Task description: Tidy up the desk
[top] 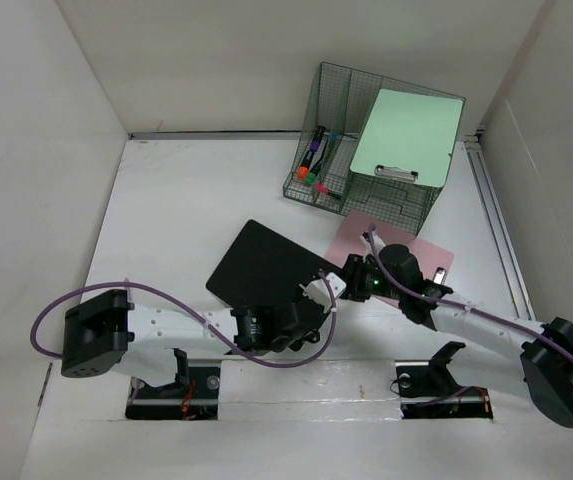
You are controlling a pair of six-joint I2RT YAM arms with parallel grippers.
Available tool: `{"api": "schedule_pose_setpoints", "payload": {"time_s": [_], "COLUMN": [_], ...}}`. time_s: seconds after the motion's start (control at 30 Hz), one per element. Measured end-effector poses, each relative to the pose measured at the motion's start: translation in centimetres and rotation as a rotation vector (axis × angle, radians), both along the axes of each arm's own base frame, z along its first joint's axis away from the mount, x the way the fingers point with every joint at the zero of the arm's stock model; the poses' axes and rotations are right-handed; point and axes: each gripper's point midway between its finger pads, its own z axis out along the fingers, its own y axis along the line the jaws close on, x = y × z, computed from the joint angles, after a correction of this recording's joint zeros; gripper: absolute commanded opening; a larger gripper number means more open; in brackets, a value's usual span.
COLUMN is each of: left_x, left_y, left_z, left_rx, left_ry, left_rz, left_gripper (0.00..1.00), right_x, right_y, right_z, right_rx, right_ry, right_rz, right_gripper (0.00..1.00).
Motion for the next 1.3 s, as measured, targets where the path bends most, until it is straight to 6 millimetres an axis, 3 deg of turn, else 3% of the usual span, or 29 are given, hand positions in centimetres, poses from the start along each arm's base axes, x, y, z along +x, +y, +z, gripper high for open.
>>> {"api": "schedule_pose_setpoints", "payload": {"time_s": [0.07,0.17,0.27,0.37,0.5,0.6,0.7,0.77,0.8,0.83,0.97,1.03,1.13,1.3], "left_x": [0.2,0.4,0.5,0.6,0.8,1.0,1.3,1.6,1.9,2.1,2.5,2.7,3.2,4.0], "left_y": [0.0,0.3,0.6,0.9,1.3,1.4,1.6,2.3,2.9,3.5,7.3,9.4,12.2,15.8], "left_z": [0.2,0.1,0.0,0.0,0.4,1.5,3.6,5.8,7.0,8.7,15.2,17.2,19.5,20.8], "left_rx": [-0.001,0.007,0.021,0.028,0.02,-0.02,-0.089,-0.158,-0.203,-0.27,-0.54,-0.636,-0.746,-0.842], "left_ry": [-0.008,-0.015,-0.019,-0.023,-0.027,-0.031,-0.037,-0.056,-0.065,-0.075,-0.119,-0.135,-0.155,-0.177], "left_rz": [0.009,0.021,0.031,0.04,0.058,0.093,0.134,0.172,0.196,0.219,0.301,0.348,0.425,0.564], "left_gripper": [0.0,0.0,0.0,0.0,0.0,0.1,0.37,0.67,0.67,0.74,0.78,0.78,0.78,0.78], "right_x": [0.1,0.2,0.2,0.2,0.1,0.1,0.5,1.1,1.2,1.5,2.7,3.2,4.0,5.8], "right_y": [0.3,0.8,1.3,1.7,2.0,1.8,1.6,1.4,1.4,1.3,1.5,1.8,2.2,2.1], "right_z": [0.1,0.3,0.4,0.8,1.6,2.7,4.9,7.2,7.5,8.0,9.7,10.7,12.8,19.2], "right_rx": [0.013,0.038,0.063,0.082,0.102,0.116,0.139,0.158,0.16,0.156,0.145,0.145,0.156,0.206], "right_ry": [0.002,0.006,0.012,0.005,-0.022,-0.054,-0.116,-0.18,-0.185,-0.201,-0.236,-0.248,-0.28,-0.401], "right_rz": [0.002,0.018,0.03,0.045,0.055,0.046,0.019,-0.004,-0.008,-0.02,-0.047,-0.05,-0.057,-0.096], "right_gripper": [0.4,0.29,0.24,0.0,0.0,0.0,0.0,0.0,0.0,0.0,0.0,0.0,0.0,0.0]}}
